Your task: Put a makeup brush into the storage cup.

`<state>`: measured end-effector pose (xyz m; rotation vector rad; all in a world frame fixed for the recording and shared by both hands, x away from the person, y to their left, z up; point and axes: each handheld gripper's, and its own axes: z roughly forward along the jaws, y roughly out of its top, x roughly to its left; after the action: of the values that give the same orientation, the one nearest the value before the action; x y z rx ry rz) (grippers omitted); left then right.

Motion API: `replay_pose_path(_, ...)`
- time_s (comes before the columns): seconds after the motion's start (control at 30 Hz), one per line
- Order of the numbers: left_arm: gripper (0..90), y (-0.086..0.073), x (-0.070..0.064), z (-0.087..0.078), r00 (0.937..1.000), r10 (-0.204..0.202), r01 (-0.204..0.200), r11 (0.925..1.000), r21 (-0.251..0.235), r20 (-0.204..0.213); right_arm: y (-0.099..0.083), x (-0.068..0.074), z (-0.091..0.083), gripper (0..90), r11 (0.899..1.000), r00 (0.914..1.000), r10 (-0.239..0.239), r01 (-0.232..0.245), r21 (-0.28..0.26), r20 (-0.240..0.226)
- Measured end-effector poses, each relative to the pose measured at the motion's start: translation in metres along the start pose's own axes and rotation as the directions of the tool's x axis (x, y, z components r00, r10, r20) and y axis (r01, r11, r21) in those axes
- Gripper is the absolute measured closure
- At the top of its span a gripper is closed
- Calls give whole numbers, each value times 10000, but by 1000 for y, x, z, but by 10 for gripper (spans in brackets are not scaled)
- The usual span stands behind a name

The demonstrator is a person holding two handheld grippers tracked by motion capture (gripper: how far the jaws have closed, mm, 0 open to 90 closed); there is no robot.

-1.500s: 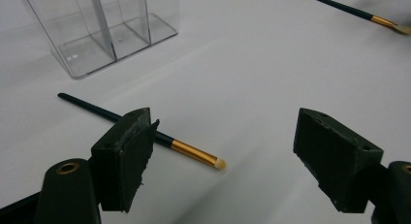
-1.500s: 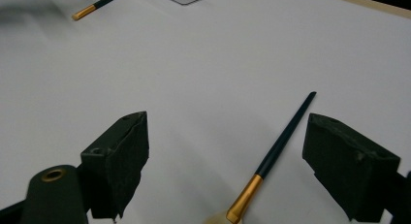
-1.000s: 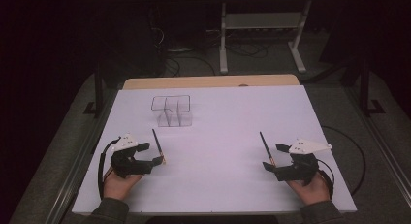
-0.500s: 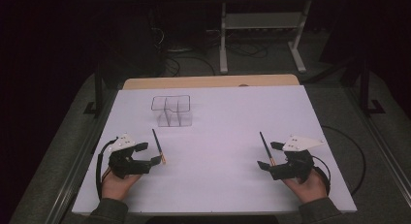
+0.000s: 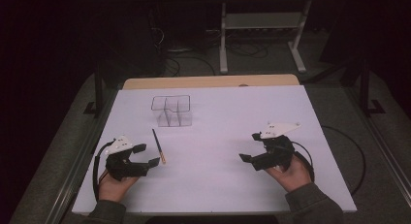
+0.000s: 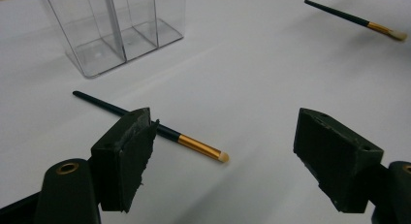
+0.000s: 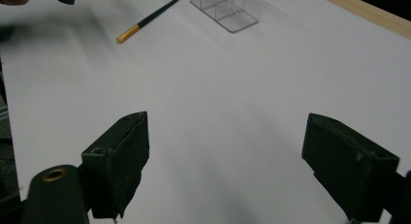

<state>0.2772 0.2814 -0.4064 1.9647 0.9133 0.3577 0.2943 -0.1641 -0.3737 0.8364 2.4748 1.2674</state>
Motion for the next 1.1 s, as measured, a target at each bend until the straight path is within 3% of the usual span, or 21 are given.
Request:
replay_pose_path(0.1, 212, 0, -1, -3, 10000, -9, 9, 10000, -21, 43, 17, 3, 10, 161, 9997, 9994, -222, 224, 79, -264)
replay_pose_path(0.3, 212, -1, -3, -5, 10000, 17, -17, 10000, -71, 81, 34, 6, 21, 161, 9997, 9981, -211, 218, 116, -571)
replay_pose_path(0.57, 207, -1, -6, -7, 9986, 465, -467, 9989, 63, 263, 60, 13, 48, 149, 9987, 9950, -230, 272, 428, -973)
replay_pose_path(0.77, 207, -2, -7, -9, 9987, 423, -424, 9991, 40, 283, 81, 18, 69, 155, 9984, 9910, -270, 333, 466, -1314)
replay_pose_path(1.1, 207, -3, -5, -12, 9991, 305, -304, 9995, -35, 279, 99, 22, 90, 164, 9975, 9893, -304, 390, 582, -1428)
